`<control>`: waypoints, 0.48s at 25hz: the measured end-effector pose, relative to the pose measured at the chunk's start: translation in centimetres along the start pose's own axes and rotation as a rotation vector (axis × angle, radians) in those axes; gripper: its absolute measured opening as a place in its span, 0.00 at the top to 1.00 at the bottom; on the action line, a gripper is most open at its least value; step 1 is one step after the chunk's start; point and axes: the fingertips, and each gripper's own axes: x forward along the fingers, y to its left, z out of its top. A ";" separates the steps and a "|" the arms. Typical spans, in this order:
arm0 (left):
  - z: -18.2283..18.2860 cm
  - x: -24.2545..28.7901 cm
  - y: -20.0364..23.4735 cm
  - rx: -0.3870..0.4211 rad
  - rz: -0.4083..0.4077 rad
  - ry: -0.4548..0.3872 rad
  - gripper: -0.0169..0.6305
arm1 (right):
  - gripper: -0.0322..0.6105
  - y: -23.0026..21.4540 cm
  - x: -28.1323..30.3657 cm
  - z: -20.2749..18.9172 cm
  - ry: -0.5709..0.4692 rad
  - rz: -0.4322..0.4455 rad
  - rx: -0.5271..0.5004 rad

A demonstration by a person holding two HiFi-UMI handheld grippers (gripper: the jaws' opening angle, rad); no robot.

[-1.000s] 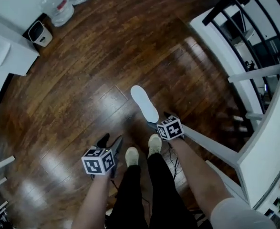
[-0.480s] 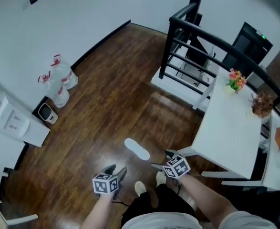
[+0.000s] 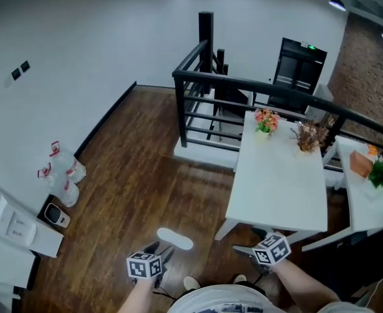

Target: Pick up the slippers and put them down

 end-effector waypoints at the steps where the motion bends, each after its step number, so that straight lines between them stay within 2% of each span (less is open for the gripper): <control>1: 0.7 0.5 -1.7 0.025 -0.021 -0.003 0.58 | 0.25 -1.0 -1.9 -0.6 -0.015 -0.019 0.011; 6: 2.7 3.4 -11.5 0.101 -0.127 -0.004 0.58 | 0.25 -6.2 -11.1 -4.4 -0.084 -0.099 0.088; 10: 4.2 6.3 -18.8 0.160 -0.198 0.011 0.58 | 0.25 -10.0 -17.9 -7.6 -0.151 -0.194 0.148; 12: 4.3 7.8 -22.3 0.182 -0.226 0.022 0.58 | 0.25 -11.4 -20.4 -9.6 -0.158 -0.207 0.182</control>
